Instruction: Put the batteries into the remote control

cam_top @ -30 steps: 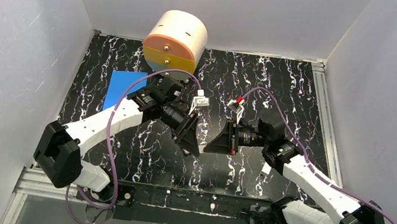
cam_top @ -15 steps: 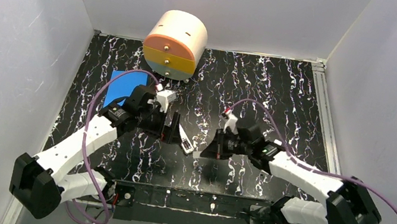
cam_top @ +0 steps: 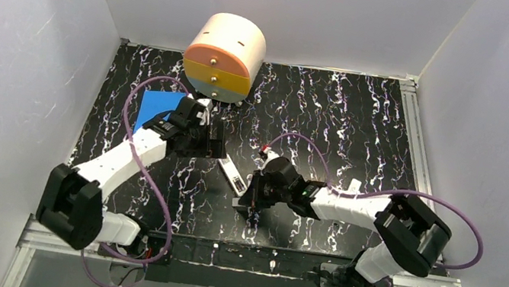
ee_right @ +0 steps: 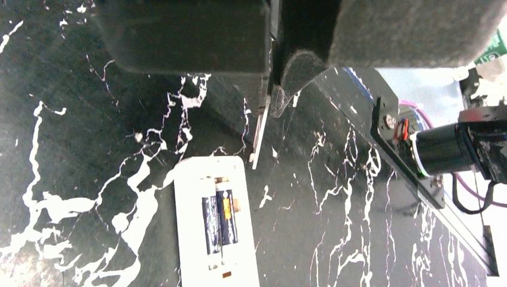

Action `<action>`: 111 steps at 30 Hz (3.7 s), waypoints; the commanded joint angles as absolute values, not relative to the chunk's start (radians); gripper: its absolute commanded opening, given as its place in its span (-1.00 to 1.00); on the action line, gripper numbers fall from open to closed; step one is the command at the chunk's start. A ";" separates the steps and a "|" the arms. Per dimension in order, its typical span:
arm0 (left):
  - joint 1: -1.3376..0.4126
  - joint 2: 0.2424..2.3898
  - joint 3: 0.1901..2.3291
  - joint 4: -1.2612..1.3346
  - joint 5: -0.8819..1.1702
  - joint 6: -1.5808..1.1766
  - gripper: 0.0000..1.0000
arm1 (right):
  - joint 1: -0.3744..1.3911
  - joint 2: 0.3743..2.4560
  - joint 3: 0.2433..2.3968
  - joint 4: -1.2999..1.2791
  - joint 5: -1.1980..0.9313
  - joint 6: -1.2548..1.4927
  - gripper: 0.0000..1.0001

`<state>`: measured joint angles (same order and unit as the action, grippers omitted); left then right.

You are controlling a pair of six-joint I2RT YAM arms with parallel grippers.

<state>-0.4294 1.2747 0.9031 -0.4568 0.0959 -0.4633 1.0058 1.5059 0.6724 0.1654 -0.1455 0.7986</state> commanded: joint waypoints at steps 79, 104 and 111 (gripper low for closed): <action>-0.479 1.275 0.647 -0.342 0.058 -0.683 0.08 | 0.632 1.668 0.799 0.260 -0.619 0.724 -0.97; -0.477 1.388 0.721 -0.377 0.013 -0.640 0.11 | 0.652 1.812 0.877 0.294 -0.703 0.833 -0.97; -0.477 1.384 0.717 -0.381 0.013 -0.636 0.11 | 0.645 1.797 0.884 0.206 -0.646 0.815 -0.97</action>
<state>-0.4805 1.3830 0.7021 -0.3458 0.0555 -0.6537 0.6491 1.8172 0.8742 0.2703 -0.6777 0.8291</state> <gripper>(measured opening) 0.555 0.053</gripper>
